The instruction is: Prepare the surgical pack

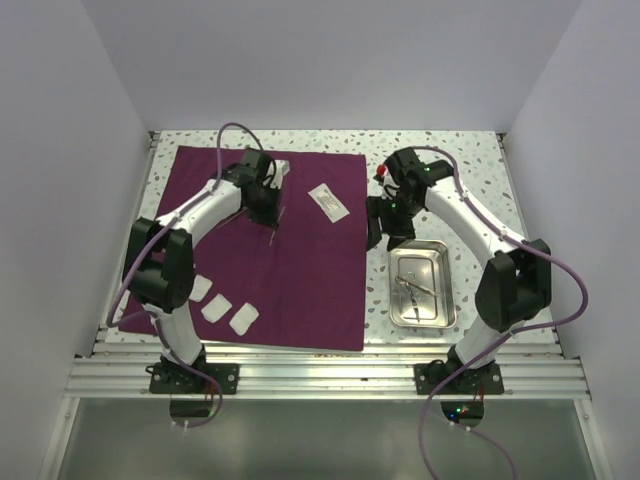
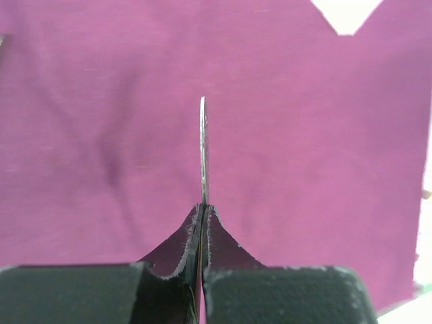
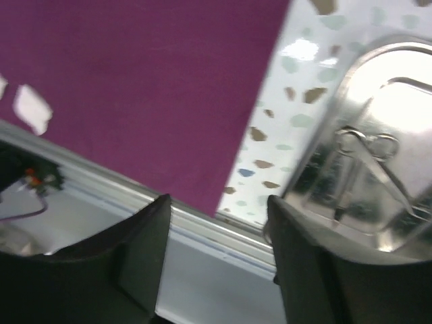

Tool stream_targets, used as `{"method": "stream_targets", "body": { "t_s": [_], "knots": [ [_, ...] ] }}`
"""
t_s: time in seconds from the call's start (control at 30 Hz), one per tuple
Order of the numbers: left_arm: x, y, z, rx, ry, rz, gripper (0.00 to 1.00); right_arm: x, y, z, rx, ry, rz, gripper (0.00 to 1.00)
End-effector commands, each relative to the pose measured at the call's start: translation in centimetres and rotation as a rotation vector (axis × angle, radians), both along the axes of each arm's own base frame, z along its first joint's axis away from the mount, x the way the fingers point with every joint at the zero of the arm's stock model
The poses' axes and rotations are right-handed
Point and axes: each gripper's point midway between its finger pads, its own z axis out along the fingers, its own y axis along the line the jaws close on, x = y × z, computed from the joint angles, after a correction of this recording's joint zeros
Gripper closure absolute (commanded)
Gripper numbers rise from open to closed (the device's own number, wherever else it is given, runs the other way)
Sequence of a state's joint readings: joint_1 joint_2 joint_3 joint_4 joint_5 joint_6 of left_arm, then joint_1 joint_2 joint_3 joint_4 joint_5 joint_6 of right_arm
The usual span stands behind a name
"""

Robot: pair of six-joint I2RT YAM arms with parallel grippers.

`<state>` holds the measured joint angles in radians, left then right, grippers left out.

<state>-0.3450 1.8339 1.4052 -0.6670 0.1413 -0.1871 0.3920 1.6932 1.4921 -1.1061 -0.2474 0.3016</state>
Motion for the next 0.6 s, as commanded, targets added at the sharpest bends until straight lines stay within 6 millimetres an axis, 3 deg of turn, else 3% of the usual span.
{"method": "stream_targets", "body": {
  "t_s": [0.0, 0.1, 0.2, 0.37, 0.57],
  "knots": [
    [-0.8, -3.1, 4.6, -0.230, -0.025, -0.036, 1.00, 0.4, 4.6, 3.4, 0.267, -0.006, 0.001, 0.35],
    [-2.1, -4.6, 6.6, -0.341, -0.020, -0.049, 1.00, 1.4, 7.3, 4.3, 0.417, 0.024, -0.074, 0.28],
    [-3.5, -5.9, 8.6, -0.445, -0.030, -0.049, 1.00, 3.0, 8.6, 4.9, 0.473, 0.004, -0.185, 0.26],
    [-5.5, -7.5, 9.9, -0.547, -0.020, -0.060, 1.00, 5.3, 11.7, 6.3, 0.516, -0.077, -0.242, 0.25],
    [-7.1, -8.9, 10.6, -0.599, -0.002, -0.078, 1.00, 6.3, 14.2, 6.3, 0.546, -0.063, -0.276, 0.27]
  ]
}}
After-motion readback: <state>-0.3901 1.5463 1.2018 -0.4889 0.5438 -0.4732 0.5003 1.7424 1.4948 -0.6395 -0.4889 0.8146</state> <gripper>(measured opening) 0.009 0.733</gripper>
